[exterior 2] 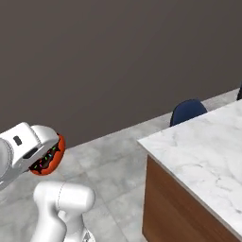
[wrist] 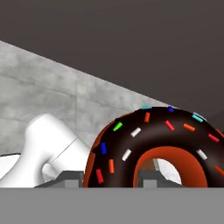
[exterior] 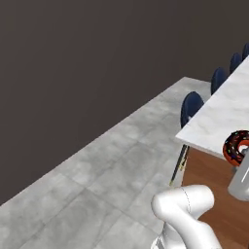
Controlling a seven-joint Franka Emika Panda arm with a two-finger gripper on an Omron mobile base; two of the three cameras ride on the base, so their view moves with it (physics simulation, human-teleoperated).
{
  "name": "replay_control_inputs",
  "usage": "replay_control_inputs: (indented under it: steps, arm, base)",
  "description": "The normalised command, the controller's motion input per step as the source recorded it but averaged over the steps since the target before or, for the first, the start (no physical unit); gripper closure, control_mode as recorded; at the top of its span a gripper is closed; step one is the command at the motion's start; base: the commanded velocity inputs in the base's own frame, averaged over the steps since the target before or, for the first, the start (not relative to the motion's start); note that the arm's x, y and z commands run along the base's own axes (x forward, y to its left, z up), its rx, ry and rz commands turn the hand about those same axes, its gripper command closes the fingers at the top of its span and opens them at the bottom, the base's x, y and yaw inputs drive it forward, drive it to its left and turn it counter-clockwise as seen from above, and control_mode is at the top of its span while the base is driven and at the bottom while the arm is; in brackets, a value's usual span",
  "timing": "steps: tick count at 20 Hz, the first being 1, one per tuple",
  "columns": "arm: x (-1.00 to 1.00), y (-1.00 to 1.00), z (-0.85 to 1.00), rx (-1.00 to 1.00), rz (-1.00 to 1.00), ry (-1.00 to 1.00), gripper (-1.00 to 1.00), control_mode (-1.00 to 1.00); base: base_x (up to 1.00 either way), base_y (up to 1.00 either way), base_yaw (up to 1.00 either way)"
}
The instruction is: Take the cake and donut from the fridge and place them on the empty tray on the dining counter.
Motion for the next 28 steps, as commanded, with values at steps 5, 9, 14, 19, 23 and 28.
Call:
replay_control_inputs:
  steps: [5,9,14,19,23,28]
  arm:
    - [0.00,0.00,0.00,0.00,0.00,0.00,1.00,1.00]
    - [0.00,0.00,0.00,0.00,0.00,0.00,1.00,1.00]
    - [0.00,0.00,0.00,0.00,0.00,0.00,1.00,1.00]
    - [0.00,0.00,0.00,0.00,0.00,0.00,1.00,1.00]
    - [0.00,0.00,0.00,0.00,0.00,0.00,1.00,1.00]
    - [0.00,0.00,0.00,0.00,0.00,0.00,1.00,1.00]
  base:
    - [1.00,0.67,-0.27]
    - [1.00,0.55,-0.44]
    - [1.00,0.40,-0.50]
    - [1.00,0.42,-0.45]
    - [1.00,0.48,-0.42]
    - [1.00,0.48,-0.45]
